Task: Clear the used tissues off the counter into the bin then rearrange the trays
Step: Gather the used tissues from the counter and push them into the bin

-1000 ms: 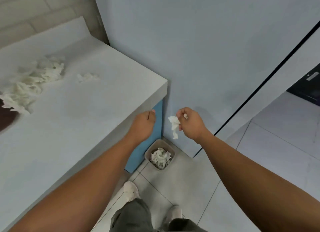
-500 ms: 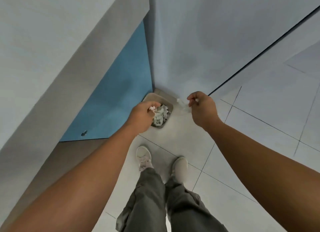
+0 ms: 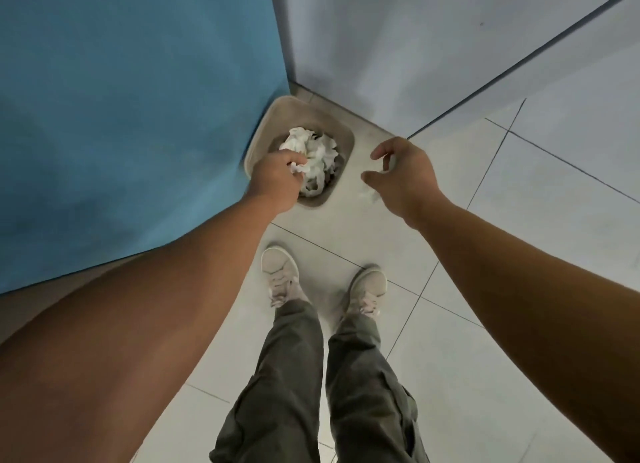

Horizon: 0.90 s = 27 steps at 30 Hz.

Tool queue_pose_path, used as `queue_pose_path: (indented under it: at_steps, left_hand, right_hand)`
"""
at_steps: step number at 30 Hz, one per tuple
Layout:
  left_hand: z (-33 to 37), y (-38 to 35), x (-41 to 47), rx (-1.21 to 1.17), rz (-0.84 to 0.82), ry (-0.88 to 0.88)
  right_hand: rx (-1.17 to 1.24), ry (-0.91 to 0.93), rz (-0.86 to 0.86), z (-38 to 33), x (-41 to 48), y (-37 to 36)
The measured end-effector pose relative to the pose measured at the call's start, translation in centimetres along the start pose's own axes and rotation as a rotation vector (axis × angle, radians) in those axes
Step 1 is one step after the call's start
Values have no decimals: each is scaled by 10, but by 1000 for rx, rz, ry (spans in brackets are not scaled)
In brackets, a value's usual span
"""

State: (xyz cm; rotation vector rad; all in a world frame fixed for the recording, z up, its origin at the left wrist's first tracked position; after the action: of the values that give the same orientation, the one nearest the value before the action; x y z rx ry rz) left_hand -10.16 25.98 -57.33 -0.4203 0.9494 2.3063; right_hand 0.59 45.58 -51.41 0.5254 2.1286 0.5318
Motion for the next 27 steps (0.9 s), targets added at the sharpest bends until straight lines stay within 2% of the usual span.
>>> queue_pose_path:
  at_steps: [4, 7, 11, 17, 22, 27]
  left_hand:
    - [-15, -29, 33, 47, -19, 18]
    - [-22, -48, 51, 46, -103, 51]
    - [-32, -60, 60, 50, -186, 68]
    - [-45, -20, 42, 116, -119, 129]
    - [-57, 10, 30, 69, -31, 143]
    - [-70, 9, 19, 22, 8, 148]
  right_hand:
    - [-34, -70, 45, 31, 15, -6]
    - [36, -143, 34, 51, 23, -10]
    - [17, -122, 28, 53, 28, -12]
    - [91, -123, 19, 32, 36, -29]
    - [255, -171, -103, 2, 51, -70]
    - [-2, -168, -247, -5, 83, -120]
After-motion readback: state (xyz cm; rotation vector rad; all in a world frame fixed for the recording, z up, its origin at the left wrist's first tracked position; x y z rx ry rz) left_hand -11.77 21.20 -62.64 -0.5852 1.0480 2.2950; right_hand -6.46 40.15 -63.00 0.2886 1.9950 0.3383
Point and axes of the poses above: each hand's wrist, its own x-axis towards the middle knuckle, its own y-axis out of the back of the hand, z = x × y, the point moved 9 cm from there along x, towards the middle knuckle, and after that the axes turned 7 degrees about -y, right-handed, at the moved point
